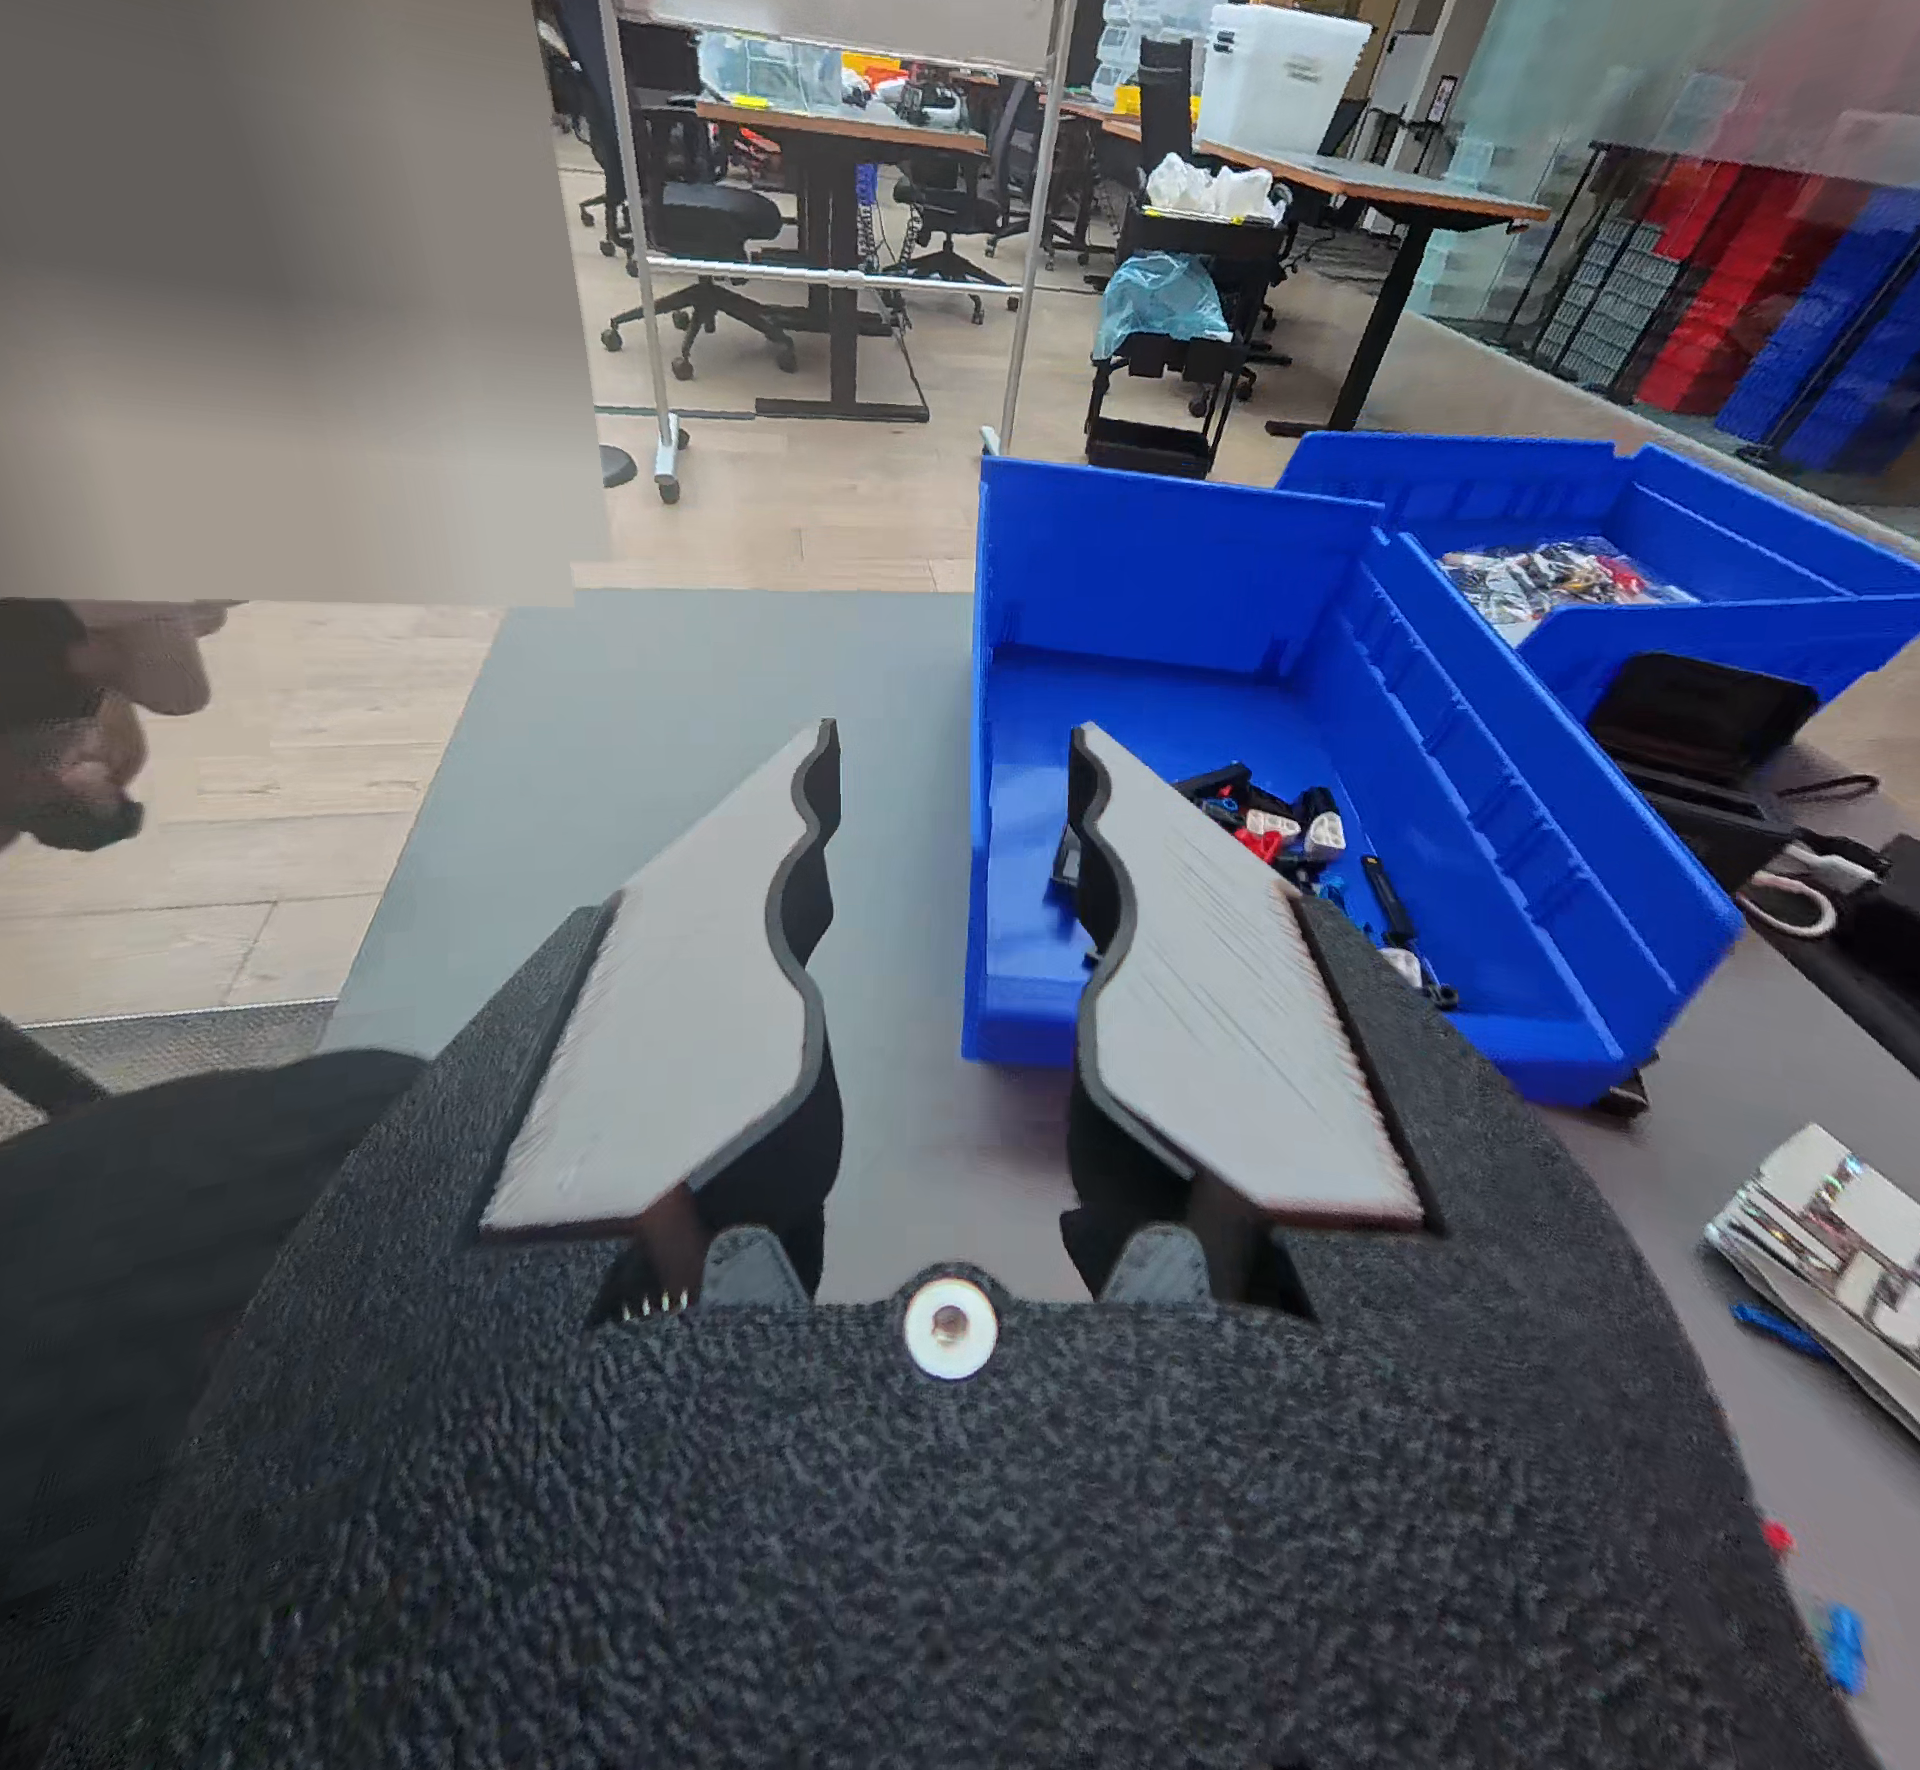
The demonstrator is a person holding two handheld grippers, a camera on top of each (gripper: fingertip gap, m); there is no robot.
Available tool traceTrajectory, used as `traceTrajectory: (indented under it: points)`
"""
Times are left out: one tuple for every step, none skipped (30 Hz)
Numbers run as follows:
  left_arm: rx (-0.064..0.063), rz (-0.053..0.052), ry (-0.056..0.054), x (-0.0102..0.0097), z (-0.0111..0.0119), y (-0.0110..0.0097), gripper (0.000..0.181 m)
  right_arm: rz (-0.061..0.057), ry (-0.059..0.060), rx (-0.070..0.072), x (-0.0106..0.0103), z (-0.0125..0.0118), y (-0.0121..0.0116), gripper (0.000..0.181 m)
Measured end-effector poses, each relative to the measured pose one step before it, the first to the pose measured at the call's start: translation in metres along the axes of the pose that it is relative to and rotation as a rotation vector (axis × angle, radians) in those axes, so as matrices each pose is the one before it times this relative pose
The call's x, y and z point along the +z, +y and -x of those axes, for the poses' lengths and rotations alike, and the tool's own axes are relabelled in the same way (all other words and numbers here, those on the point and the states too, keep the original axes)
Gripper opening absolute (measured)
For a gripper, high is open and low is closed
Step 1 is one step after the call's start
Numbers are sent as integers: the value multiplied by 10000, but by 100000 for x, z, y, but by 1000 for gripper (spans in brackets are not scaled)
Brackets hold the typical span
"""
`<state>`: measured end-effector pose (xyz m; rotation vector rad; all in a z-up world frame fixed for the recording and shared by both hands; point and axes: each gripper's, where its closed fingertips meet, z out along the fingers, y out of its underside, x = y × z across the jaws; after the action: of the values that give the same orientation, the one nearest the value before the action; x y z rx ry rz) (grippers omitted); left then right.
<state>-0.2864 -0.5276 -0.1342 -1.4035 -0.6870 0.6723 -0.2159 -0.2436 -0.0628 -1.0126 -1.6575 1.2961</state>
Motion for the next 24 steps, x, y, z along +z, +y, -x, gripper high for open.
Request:
traceTrajectory:
  points:
    - [-344, -293, 156, 2138, 354, -1668, 55, -13, 11, 112, 1149, -133, -502, 42]
    - [-246, -256, 111, 1945, 296, -1555, 56, 23, -22, 180, 1020, -25, -528, 41]
    - [-87, -141, 25, 1753, 327, -1356, 56, 90, -96, 260, 937, 98, -535, 41]
    - [20, -18, -70, 1541, 419, -1221, 56, 164, -90, 253, 845, 112, -483, 42]
    - [12, -19, -65, 1309, 397, -1206, 55, 140, -24, 176, 700, 40, -485, 42]
    - [-31, -40, -4, 1114, 333, -1092, 55, 142, -14, 173, 577, 29, -441, 42]
    - [-82, 34, 22, 996, 314, -807, 54, 154, -34, 257, 483, 63, -410, 42]
    - [-123, 139, 27, 911, 322, -593, 54, 161, -20, 340, 369, 63, -362, 42]
    - [-117, 180, 32, 795, 276, -550, 54, 168, -30, 387, 256, 127, -322, 42]
    - [-81, 170, 24, 679, 215, -633, 54, 173, -36, 403, 187, 178, -301, 42]
    - [-60, 192, 40, 593, 92, -718, 54, 167, 20, 386, 132, 153, -349, 43]
    - [-67, 203, 55, 507, 12, -856, 54, 132, 34, 354, 106, 197, -484, 43]
    - [-108, 156, 67, 402, -45, -1070, 54, 100, 14, 326, 84, 305, -599, 43]
    - [-156, 109, 71, 319, -78, -1240, 53, 55, -20, 294, 68, 421, -725, 43]
    - [-151, 102, 85, 286, -124, -1285, 54, -12, -72, 240, 83, 582, -850, 43]
    - [-62, 84, 56, 227, -98, -1323, 54, -68, -120, 124, 139, 741, -951, 43]
    - [33, -25, 12, 170, -38, -1474, 54, -70, -121, -7, 269, 778, -957, 43]
    - [86, -130, 23, 141, -5, -1552, 54, -67, -133, -103, 360, 822, -954, 43]
    - [111, -147, 34, 205, 79, -1466, 54, -66, -98, -140, 436, 802, -934, 43]
    - [123, -156, -9, 283, 256, -1350, 55, -116, -44, -116, 445, 775, -984, 43]
    - [93, -195, -35, 365, 393, -1263, 54, -142, -12, -71, 377, 828, -1004, 43]
    - [24, -165, -5, 461, 405, -1140, 54, -100, 43, -36, 283, 874, -957, 43]
    - [-14, -74, 0, 578, 396, -926, 54, -61, 57, -5, 133, 988, -963, 44]
    - [-19, 62, -2, 656, 356, -621, 55, -86, 64, -28, -68, 1092, -1042, 44]
